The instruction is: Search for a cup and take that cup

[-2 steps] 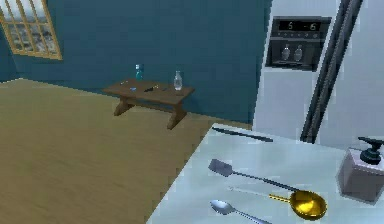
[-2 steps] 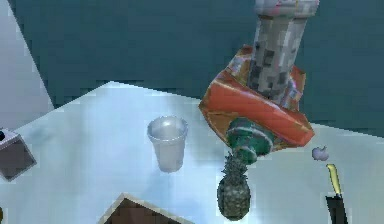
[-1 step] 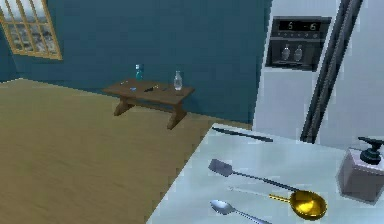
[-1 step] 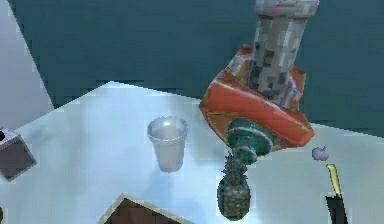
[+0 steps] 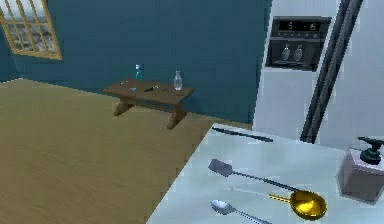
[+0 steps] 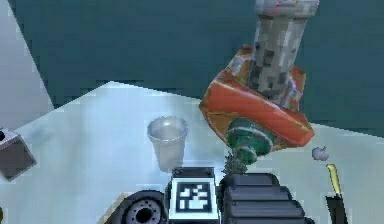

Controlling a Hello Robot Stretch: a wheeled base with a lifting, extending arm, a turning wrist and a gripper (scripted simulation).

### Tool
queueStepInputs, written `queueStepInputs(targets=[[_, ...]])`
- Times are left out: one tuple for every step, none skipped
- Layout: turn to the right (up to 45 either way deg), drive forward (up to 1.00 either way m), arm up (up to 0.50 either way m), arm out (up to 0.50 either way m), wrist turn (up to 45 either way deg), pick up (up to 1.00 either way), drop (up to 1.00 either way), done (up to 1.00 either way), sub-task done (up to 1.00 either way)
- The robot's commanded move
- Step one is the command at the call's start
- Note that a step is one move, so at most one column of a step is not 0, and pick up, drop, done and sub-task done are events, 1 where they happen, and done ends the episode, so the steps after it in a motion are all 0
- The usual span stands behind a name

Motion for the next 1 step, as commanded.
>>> queueStepInputs(targets=[[0.0, 0.00, 0.00, 0.14, 0.0, 0.00, 0.00, 0.00, 0.00]])
